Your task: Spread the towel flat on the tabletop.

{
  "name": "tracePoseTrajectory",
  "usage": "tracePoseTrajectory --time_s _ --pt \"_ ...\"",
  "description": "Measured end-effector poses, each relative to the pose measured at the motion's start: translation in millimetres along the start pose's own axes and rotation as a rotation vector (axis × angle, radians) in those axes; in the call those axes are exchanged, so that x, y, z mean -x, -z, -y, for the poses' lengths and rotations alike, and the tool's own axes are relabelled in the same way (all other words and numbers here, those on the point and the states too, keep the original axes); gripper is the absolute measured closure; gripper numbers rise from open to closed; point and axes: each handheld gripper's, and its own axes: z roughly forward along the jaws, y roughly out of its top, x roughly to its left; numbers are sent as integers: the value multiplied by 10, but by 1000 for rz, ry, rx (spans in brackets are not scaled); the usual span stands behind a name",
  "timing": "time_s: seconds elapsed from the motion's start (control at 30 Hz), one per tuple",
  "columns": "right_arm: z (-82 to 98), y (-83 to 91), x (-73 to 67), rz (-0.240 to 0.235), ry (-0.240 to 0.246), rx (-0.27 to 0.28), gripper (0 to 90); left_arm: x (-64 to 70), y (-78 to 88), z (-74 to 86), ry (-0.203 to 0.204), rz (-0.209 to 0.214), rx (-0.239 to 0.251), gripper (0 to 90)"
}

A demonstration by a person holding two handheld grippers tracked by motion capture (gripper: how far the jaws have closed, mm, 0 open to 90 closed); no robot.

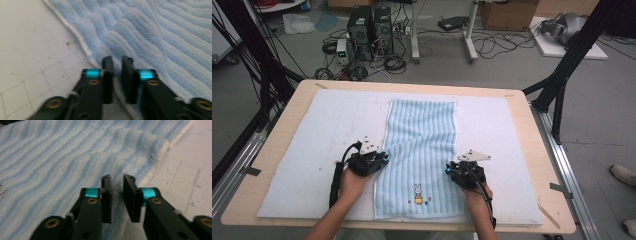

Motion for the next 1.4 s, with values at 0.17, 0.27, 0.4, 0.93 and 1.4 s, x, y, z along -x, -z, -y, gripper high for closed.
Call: tracePoseTrajectory --time_s 0.17,0.27,0.4,0.93,1.4 --pt "-44 -28 4 16 27 -8 860 -127 -119 -80 67 -64 8 875" --pt "-105 -87 50 65 14 1 861 -229 -166 -114 106 -80 11 874" --pt "-133 -98 64 81 -2 16 796 -278 -107 -90 163 -51 39 670" --pt "159 473 6 -11 49 46 489 -150 576 370 209 187 147 455" --pt "373 486 26 -47 72 -26 622 232 554 421 30 159 6 650"
